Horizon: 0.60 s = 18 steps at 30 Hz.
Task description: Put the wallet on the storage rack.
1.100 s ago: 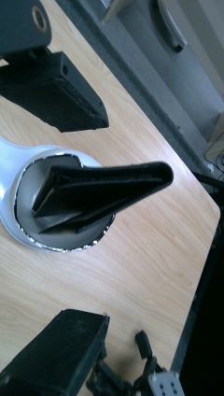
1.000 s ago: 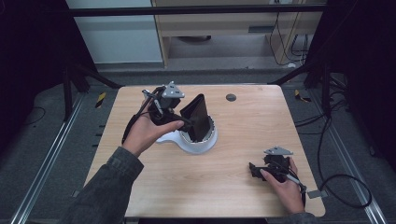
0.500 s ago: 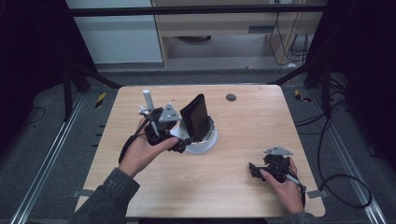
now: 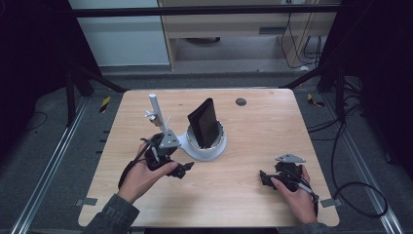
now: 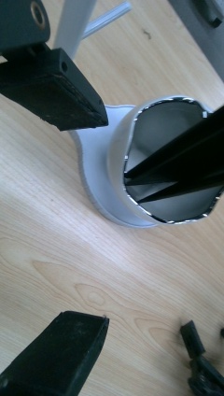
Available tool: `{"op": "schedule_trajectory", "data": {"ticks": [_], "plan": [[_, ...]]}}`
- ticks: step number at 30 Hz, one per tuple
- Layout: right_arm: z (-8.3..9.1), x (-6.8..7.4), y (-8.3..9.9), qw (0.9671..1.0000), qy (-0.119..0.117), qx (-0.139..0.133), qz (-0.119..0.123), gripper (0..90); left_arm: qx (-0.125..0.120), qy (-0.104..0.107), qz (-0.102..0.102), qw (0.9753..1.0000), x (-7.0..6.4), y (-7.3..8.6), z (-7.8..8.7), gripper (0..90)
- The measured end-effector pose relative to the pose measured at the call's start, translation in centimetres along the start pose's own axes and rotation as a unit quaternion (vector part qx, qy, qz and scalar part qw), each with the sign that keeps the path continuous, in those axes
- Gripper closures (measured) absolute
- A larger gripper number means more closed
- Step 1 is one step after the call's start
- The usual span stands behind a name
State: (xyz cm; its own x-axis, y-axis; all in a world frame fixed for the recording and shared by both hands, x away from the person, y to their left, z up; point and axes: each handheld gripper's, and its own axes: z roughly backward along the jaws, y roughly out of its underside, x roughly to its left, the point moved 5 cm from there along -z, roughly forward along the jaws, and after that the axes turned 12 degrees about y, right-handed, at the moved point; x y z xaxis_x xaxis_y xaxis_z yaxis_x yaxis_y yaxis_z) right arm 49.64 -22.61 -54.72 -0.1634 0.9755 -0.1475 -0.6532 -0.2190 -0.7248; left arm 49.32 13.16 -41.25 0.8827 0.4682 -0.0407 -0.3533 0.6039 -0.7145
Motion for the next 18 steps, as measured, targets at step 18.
{"op": "schedule_trajectory", "data": {"ticks": [18], "plan": [[0.0,0.0,0.0,1.0000,0.000,0.000,0.000,1.1,0.030,-0.001,0.027,0.9992,0.9,5.4,-1.8,6.0]]}}
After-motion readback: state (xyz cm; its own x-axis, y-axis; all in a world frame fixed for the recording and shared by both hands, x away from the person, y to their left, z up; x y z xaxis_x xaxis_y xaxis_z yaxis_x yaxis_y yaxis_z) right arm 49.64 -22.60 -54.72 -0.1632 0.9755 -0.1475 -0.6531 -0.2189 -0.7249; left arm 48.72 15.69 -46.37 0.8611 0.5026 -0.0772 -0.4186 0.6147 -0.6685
